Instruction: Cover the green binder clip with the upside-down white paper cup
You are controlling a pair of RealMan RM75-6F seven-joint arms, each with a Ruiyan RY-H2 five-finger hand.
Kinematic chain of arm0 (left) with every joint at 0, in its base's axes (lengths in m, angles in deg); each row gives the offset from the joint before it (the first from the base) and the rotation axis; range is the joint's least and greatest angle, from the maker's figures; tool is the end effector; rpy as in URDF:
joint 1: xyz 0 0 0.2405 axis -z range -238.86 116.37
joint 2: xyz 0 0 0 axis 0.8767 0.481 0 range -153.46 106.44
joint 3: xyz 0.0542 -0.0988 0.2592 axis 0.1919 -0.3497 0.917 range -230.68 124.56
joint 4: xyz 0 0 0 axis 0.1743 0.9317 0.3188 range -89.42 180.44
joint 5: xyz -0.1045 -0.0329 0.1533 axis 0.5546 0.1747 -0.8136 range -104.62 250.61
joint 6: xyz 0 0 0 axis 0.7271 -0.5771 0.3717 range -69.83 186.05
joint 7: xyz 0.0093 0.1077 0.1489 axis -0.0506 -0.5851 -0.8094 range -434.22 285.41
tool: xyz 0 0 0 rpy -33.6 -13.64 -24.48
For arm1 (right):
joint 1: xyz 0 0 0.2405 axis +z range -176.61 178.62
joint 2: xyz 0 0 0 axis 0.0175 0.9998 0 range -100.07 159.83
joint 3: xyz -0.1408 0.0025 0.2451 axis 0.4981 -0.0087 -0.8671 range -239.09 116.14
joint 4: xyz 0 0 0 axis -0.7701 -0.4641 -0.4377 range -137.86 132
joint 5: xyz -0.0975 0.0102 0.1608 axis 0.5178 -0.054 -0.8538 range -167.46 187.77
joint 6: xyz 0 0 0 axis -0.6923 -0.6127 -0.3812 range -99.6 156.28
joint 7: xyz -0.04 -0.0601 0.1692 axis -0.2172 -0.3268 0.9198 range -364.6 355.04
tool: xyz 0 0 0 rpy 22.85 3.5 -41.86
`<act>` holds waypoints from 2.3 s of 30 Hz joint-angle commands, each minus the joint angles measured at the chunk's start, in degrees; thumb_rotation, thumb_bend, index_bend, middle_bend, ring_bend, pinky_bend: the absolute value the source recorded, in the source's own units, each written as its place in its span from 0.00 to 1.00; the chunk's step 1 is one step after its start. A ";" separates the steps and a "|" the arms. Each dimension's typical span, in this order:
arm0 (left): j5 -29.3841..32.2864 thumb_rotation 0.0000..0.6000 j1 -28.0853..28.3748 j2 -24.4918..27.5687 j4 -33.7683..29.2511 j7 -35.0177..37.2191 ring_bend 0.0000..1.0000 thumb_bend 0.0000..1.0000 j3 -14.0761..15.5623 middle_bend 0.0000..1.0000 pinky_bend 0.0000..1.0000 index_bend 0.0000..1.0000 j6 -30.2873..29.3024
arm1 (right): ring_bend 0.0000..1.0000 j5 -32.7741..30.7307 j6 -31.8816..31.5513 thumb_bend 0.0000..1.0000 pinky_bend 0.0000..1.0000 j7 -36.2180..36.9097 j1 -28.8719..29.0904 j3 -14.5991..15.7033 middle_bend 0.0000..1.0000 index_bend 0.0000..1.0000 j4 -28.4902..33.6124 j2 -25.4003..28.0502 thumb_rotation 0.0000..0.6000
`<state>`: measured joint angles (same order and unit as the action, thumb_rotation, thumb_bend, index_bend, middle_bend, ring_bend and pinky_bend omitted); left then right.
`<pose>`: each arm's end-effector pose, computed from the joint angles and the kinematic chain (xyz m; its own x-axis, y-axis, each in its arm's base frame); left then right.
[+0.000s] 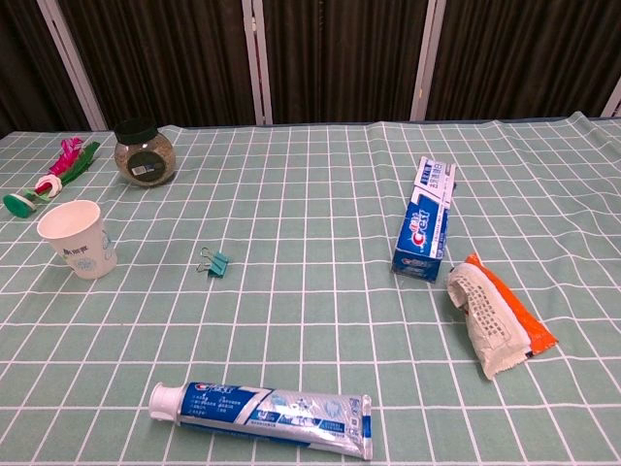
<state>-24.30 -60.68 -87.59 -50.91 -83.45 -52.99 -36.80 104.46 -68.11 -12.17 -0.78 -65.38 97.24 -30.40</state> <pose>-0.2881 0.1845 0.1932 0.4643 -0.1072 0.8792 0.8717 -0.1208 -0.4750 -0.2882 -0.1840 0.2291 0.4431 0.1742 0.8794 -0.8896 -0.0355 0.4553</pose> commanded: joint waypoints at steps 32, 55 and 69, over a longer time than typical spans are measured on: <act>-3.10 1.00 26.67 -24.88 36.89 -34.32 0.00 0.00 -3.04 0.00 0.00 0.00 29.88 | 0.00 -7.14 3.50 0.00 0.00 -0.70 1.42 -2.38 0.00 0.00 -0.68 -0.43 1.00; -6.74 1.00 30.15 -32.49 52.39 -29.25 0.37 0.00 -0.11 0.43 0.36 0.53 22.47 | 0.00 -8.09 4.21 0.00 0.00 -1.09 1.84 -2.54 0.00 0.00 -1.14 -0.84 1.00; 17.35 1.00 27.31 -19.38 25.30 25.65 0.34 0.00 -11.13 0.40 0.36 0.50 33.57 | 0.00 -7.41 3.98 0.00 0.00 -1.19 1.78 -2.20 0.00 0.00 -0.63 -0.74 1.00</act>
<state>-17.19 -32.27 -113.89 -14.11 -76.46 -59.95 -11.57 97.05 -64.13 -13.35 1.00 -67.57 96.61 -31.14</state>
